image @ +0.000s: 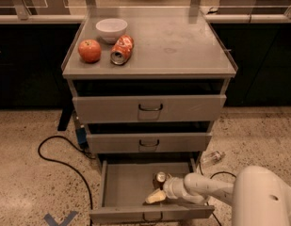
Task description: Pick orange can from bottom drawer and place on counter
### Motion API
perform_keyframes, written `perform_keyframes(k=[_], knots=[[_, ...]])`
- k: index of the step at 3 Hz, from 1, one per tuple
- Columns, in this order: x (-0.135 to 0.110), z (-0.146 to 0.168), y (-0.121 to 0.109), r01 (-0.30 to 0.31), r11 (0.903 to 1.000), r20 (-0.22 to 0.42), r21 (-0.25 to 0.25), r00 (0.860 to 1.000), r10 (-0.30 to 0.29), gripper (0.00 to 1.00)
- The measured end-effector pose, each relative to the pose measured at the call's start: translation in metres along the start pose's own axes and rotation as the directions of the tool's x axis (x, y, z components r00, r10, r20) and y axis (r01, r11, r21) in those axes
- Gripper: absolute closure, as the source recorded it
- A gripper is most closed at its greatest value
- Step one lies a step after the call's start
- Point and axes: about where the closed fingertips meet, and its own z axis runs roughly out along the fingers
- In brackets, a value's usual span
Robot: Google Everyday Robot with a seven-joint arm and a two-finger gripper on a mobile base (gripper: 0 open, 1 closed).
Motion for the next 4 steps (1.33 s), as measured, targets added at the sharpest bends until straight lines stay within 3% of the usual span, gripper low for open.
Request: perform_keyframes(k=[1, 3, 4], knots=[[-0.008, -0.001, 0.002, -0.011, 0.9999, 0.024, -0.001, 1.000, 0.011, 0.00], [0.011, 0.047, -0.004, -0.001, 0.9990, -0.059, 0.045, 0.998, 0.003, 0.00], [0.009, 0.050, -0.002, 0.005, 0.9990, -0.061, 0.044, 0.998, -0.002, 0.19]])
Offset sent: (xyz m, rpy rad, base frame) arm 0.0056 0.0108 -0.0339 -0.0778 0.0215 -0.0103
